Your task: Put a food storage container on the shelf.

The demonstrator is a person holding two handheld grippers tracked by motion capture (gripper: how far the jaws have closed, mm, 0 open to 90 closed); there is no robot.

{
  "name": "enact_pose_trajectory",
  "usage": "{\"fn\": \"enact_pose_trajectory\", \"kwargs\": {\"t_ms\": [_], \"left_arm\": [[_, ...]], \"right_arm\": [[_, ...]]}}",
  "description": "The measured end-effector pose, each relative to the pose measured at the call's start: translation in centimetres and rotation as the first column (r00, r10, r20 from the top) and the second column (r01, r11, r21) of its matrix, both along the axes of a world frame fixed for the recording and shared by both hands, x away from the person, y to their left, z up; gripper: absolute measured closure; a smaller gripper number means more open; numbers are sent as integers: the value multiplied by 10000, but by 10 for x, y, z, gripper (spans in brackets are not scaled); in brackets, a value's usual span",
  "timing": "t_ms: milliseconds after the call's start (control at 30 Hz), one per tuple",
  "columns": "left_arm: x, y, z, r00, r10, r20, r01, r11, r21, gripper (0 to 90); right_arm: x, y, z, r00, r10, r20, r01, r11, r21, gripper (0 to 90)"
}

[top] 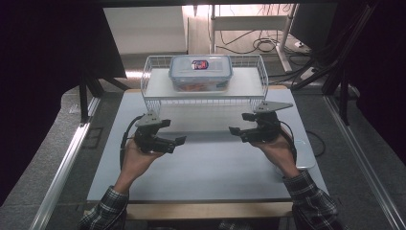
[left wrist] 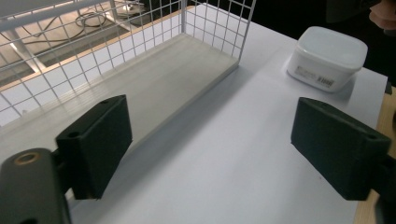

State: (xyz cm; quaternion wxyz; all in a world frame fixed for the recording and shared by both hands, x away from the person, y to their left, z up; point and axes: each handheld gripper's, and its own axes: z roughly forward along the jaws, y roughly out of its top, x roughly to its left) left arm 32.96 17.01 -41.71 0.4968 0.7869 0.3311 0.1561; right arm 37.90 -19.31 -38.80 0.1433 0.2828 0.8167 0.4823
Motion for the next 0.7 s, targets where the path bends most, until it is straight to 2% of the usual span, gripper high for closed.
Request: {"fn": "enact_pose_trajectory", "kwargs": {"t_ms": [100, 267, 300, 433, 467, 500, 533, 600, 700], "left_arm": [[-7, 6, -7, 10000, -22, -9, 22, 9993, -367, 88], [-16, 9, -14, 10000, 38, -44, -39, 9997, -222, 53], [-20, 10, -17, 9999, 66, -121, -70, 9996, -289, 49], [-26, 10, -22, 9996, -38, -262, 27, 9992, -400, 46], [-28, 9, -25, 9997, 14, -233, -19, 9997, -234, 46], [-32, 5, -30, 9996, 52, -274, -42, 9994, 353, 34], [-32, 5, -30, 9996, 52, -274, -42, 9994, 353, 25], [-37, 4, -36, 9996, 239, -176, -224, 9965, 805, 24], [-43, 6, -44, 9995, 193, -233, -174, 9966, 808, 17]], "right_arm": [[-5, -8, -6, 9999, -117, 29, 116, 9995, 280, 179], [-11, -12, -17, 9997, -217, -58, 218, 9995, 246, 108], [-14, -13, -21, 9997, -150, -194, 155, 9995, 268, 89], [-20, -14, -25, 9996, -79, -257, 86, 9997, 250, 74], [-22, -13, -27, 9996, -70, -285, 76, 9998, 208, 74], [-27, -14, -30, 9997, -62, -221, 64, 10000, 77, 70], [-27, -14, -30, 9997, -62, -221, 64, 10000, 77, 70], [-32, -15, -33, 9998, -110, -164, 110, 9999, -10, 64], [-37, -19, -36, 9998, -171, -138, 172, 9998, 31, 59]]}}
